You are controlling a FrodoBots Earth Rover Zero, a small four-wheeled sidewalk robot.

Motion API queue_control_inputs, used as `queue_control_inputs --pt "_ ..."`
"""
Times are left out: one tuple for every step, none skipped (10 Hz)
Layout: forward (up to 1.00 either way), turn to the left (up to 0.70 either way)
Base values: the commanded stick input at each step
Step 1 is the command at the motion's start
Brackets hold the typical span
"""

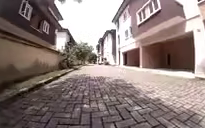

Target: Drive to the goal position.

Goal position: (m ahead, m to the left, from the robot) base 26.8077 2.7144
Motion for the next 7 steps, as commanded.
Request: queue_control_inputs --pt "0.50 0.50" --pt "0.50 0.44" --pt "0.50 0.11" --pt "0.50 0.00" --pt "0.50 0.00" --pt "0.50 0.00" --pt "0.50 0.00"
